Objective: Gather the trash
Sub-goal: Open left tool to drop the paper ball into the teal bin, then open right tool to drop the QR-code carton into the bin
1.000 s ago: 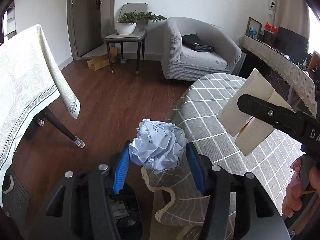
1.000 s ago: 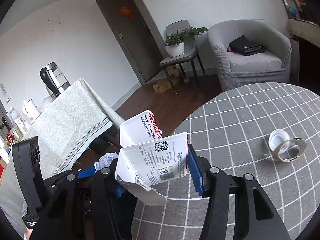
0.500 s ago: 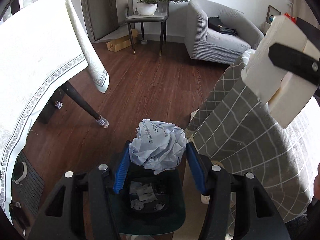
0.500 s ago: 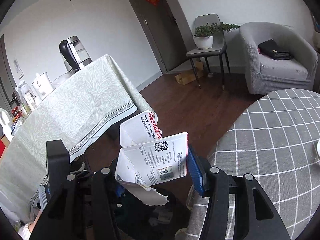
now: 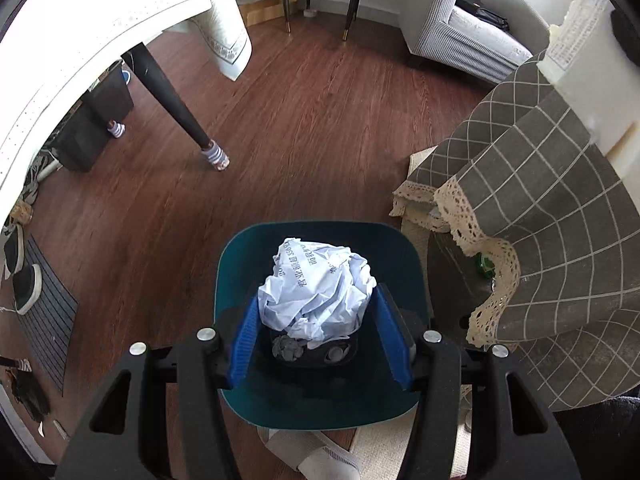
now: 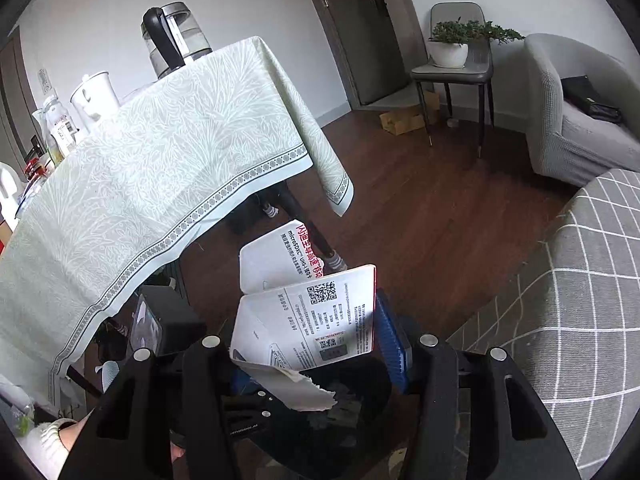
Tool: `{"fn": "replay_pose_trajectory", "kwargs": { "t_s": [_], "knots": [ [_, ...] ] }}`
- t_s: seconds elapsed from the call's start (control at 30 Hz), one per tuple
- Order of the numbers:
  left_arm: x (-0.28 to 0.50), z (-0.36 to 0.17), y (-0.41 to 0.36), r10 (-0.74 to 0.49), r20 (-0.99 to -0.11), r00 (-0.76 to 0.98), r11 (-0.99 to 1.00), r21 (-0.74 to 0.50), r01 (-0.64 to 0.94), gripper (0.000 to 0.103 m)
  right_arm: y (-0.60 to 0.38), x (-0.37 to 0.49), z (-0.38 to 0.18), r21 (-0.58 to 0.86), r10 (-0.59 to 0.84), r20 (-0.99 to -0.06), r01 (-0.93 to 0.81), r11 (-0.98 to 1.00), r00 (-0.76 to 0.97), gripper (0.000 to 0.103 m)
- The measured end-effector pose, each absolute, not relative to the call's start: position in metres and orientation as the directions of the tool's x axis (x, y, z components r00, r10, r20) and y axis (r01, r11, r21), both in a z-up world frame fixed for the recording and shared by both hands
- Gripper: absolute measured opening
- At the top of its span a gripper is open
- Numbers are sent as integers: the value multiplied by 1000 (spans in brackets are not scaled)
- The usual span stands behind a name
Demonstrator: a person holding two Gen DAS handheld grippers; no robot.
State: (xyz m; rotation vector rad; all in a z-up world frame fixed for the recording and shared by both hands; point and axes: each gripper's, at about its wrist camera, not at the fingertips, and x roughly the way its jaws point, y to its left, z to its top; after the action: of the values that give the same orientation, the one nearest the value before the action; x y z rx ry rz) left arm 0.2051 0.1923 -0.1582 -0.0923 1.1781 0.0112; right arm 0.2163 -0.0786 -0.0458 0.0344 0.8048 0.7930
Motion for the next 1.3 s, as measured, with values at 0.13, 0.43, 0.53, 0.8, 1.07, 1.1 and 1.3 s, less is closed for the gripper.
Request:
{"fn": "replay_pose_trajectory", "kwargs": {
  "t_s": [0.13, 0.43, 0.53, 0.8, 1.07, 1.1, 1.3],
  "knots": [
    [199, -173, 200, -50, -939, 340, 995, -75, -62, 58, -69, 215, -54, 325, 651, -644, -626, 709, 402, 53],
    [191, -208, 210, -61, -968, 244, 995, -78, -61, 59, -51, 218, -64, 319, 641, -671, -634, 704, 374, 53],
    [188, -216, 213, -73, -973, 217, 994, -89, -68, 61, -47, 219, -67, 330, 643, -676, -634, 700, 359, 53],
    [184, -218, 226, -89, -972, 218, 990, -110, -87, 74, -36, 223, -82, 349, 637, -701, -625, 698, 321, 53],
    [182, -179, 237, -83, -932, 352, 983, -135, -127, 74, -31, 229, -105, 345, 602, -744, -604, 718, 290, 53],
    [182, -173, 239, -79, -925, 372, 982, -136, -131, 74, -31, 229, -108, 342, 595, -750, -603, 721, 287, 53],
    [180, -133, 242, -38, -872, 488, 982, -124, -145, 73, -27, 229, -125, 312, 558, -784, -605, 732, 272, 53]
  ]
}}
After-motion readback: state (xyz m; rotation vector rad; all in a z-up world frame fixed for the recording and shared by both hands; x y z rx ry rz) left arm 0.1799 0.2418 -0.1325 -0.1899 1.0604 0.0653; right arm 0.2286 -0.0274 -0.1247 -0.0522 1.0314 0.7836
